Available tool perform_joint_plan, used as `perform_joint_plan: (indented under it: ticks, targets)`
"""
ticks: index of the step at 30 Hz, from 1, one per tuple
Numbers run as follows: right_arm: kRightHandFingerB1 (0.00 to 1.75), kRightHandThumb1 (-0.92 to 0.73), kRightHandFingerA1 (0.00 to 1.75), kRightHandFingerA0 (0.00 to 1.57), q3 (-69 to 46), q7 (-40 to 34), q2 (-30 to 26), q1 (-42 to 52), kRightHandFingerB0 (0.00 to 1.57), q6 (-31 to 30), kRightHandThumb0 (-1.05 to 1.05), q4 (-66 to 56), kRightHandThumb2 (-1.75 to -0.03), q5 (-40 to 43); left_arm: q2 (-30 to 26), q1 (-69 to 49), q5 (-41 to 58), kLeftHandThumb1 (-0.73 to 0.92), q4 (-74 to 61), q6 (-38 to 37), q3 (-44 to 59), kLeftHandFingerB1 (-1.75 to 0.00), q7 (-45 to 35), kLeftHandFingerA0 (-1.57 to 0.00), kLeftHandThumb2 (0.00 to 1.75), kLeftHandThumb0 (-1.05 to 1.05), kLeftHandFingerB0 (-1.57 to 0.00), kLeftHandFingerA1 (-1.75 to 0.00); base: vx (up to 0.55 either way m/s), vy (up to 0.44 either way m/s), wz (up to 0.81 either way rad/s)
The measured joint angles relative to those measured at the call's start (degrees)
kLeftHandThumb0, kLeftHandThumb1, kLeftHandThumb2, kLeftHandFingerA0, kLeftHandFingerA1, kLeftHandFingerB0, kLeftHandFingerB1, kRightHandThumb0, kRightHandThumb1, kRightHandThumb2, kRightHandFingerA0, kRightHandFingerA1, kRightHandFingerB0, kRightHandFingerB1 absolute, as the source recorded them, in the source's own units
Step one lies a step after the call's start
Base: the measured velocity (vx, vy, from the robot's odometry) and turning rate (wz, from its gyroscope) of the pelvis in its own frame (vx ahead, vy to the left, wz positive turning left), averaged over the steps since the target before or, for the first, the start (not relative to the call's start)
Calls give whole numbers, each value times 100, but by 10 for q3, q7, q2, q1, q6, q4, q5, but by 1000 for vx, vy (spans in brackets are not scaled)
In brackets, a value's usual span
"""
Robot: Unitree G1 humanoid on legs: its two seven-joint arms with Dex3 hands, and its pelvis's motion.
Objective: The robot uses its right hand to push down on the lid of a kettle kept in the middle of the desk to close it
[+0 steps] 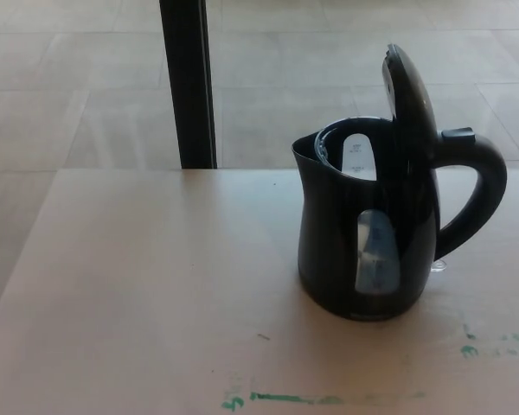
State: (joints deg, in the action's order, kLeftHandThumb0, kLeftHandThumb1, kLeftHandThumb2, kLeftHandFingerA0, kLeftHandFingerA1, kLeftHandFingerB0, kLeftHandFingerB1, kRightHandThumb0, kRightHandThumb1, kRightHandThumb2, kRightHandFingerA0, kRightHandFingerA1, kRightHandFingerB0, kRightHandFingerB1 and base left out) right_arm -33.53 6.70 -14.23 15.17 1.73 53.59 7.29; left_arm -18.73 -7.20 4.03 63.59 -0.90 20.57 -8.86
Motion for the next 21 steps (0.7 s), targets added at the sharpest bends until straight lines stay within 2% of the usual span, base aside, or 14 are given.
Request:
perform_joint_plan:
  ticks: [1, 2, 3, 4, 5, 6, 7, 9, 10, 13, 14, 15, 16, 21]
  targets:
    - [69, -92, 89, 65, -16, 2, 0, -1, 51, 1, -85, 0, -67, 8, -2, 3, 5, 80, 5, 0, 10, -44, -3, -50, 82, -93, -43, -51, 0, 0, 0]
    - [71, -92, 91, 64, -30, 4, 0, -2, 51, 1, -88, 0, -69, 15, -5, 5, 9, 92, 10, 0, 19, -41, -5, -51, 72, -88, -47, -47, 0, 0, 0]
    - [71, -92, 91, 64, -44, 6, 0, -3, 51, 1, -88, 0, -69, 23, -8, 9, 14, 92, 16, 0, 29, -41, -8, -51, 72, -88, -47, -47, 0, 0, 0]
    - [74, -92, 98, 58, -60, 10, -1, -4, 44, 2, -88, 0, -68, 33, -12, 12, 19, 82, 21, 0, 39, -44, -10, -48, 83, -94, -44, -50, 0, 0, 0]
    - [71, -74, 84, 57, -72, 12, -1, -5, 43, 2, -82, -1, -110, 39, -14, 14, 21, 92, 25, 0, 46, -42, -13, -48, 73, -87, -46, -48, 0, 0, 0]
    - [71, -74, 84, 57, -84, 16, -1, -5, 43, 2, -82, -4, -110, 47, -17, 15, 24, 92, 28, 0, 53, -42, -15, -48, 73, -87, -46, -48, 0, 0, 0]
    - [64, -92, 82, 51, -98, 20, -1, -5, 30, 2, -85, -8, -80, 55, -19, 16, 28, 92, 32, 0, 61, -41, -19, -51, 73, -86, -43, -49, 0, 0, 0]
    - [65, -91, 83, 53, -120, 31, -5, -8, 33, 2, -84, -20, -80, 71, -22, 18, 34, 92, 40, 0, 74, -41, -25, -51, 73, -86, -40, -50, 0, 0, 0]
    - [65, -92, 82, 61, -130, 35, -9, -10, 44, 3, -84, -25, -76, 78, -23, 19, 37, 92, 42, 0, 78, -41, -27, -50, 74, -86, -41, -48, 0, 0, 0]
    - [61, -92, 74, 69, -161, 47, -23, -22, 47, 3, -88, -51, -75, 101, -26, 21, 45, 92, 51, 0, 94, -41, -37, -49, 71, -88, -42, -49, 0, 0, 0]
    - [59, -92, 71, 76, -169, 47, -27, -29, 54, 3, -86, -62, -73, 107, -28, 21, 48, 80, 55, 1, 99, -45, -40, -46, 85, -94, -38, -52, 0, 0, 0]
    - [61, -92, 73, 68, -176, 46, -34, -40, 48, 3, -84, -76, -77, 114, -29, 21, 53, 82, 59, 1, 104, -45, -44, -47, 82, -93, -40, -51, 0, 0, 0]
    - [60, -92, 71, 72, -183, 45, -42, -53, 55, 2, -85, -94, -74, 120, -31, 23, 57, 92, 62, 2, 110, -42, -48, -48, 71, -87, -44, -47, 0, 0, 0]
    - [44, -92, 53, 73, -181, 31, -83, -131, 57, 4, -85, -187, -73, 136, -40, 29, 68, 92, 71, 3, 117, -42, -60, -51, 73, -87, -45, -49, 0, 0, 0]
